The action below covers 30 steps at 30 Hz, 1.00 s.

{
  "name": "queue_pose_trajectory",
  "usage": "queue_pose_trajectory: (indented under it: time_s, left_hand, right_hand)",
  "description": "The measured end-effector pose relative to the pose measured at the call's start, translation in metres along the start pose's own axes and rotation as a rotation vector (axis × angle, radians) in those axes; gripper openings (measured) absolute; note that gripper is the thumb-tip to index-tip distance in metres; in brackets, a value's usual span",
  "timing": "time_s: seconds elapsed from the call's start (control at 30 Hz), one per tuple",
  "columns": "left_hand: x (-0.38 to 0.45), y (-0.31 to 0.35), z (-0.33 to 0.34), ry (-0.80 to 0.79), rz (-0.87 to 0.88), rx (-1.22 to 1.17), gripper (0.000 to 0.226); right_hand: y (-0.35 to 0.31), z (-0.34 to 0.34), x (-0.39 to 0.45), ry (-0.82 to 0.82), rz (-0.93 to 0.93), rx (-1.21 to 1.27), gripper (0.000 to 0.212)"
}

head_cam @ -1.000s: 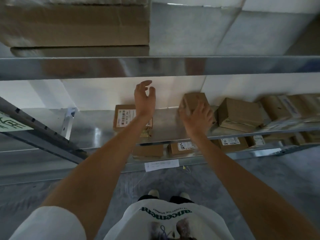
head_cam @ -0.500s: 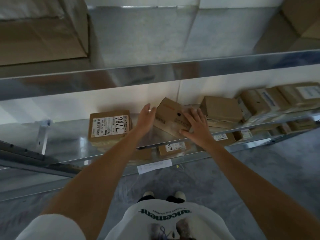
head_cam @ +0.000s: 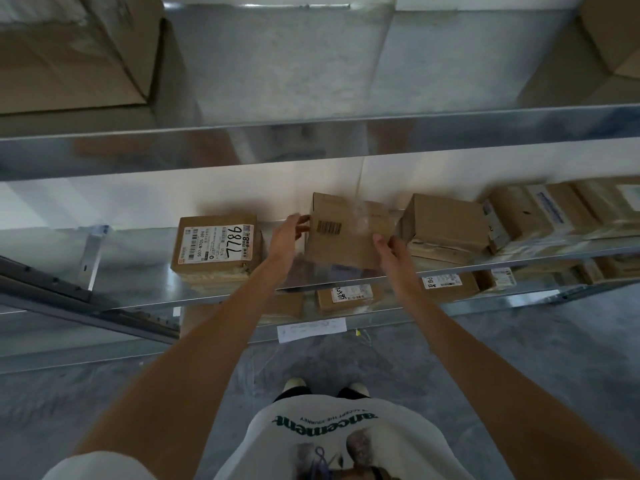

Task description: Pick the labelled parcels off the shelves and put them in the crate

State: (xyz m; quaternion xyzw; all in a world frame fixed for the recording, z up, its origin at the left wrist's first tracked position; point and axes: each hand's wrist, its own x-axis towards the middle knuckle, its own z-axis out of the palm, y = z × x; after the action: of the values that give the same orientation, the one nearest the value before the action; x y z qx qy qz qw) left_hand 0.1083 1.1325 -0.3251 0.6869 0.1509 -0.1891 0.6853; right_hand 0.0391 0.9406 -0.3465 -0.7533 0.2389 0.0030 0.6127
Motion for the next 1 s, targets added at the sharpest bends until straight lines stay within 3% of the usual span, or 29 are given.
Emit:
queue_pose_trajectory:
  time_s: [0.1,0.33,0.43,0.5,0.67,0.8,0.87,1.0]
  left_hand:
    - [-0.005,0.004,-0.005,0.033,-0.007,-0.121,0.036]
    - [-0.010,0.002,-0.005,0.119,-0.038,-0.102,0.028]
    - [-0.016,0.007,-0.005,0.171,-0.012,-0.092,0.033]
    - [-0.017,0.009,-0.007,0.147,-0.020,-0.123,0.035]
    - [-0.020,0.010,-0.006,0.092,-0.023,-0.149,0.037]
    - [-0.027,0.010,-0.006,-0.029,-0.148,-0.117,0.068]
    - [-0.029,0.006,-0.007,-0.108,-0.244,-0.111,0.070]
    - [-0.028,-0.002,-0.008,-0.219,-0.370,-0.132,0.056]
  right_hand:
    - [-0.019,0.000,0.004,0.018,-0.016,0.119,0.034]
    - [-0.037,0.013,0.016,-0.021,0.043,0.181,0.020]
    - [-0.038,0.013,0.015,-0.034,0.070,0.142,0.041]
    - [-0.040,0.013,0.014,-0.040,0.073,0.125,0.053]
    - [-0.042,0.012,0.013,-0.037,0.089,0.111,0.061]
    - [-0.050,0.011,0.009,-0.050,0.040,0.131,0.048]
    - [-0.058,0.008,0.011,-0.105,-0.034,0.171,0.044]
    - [-0.076,0.008,0.016,-0.074,-0.028,0.225,0.073]
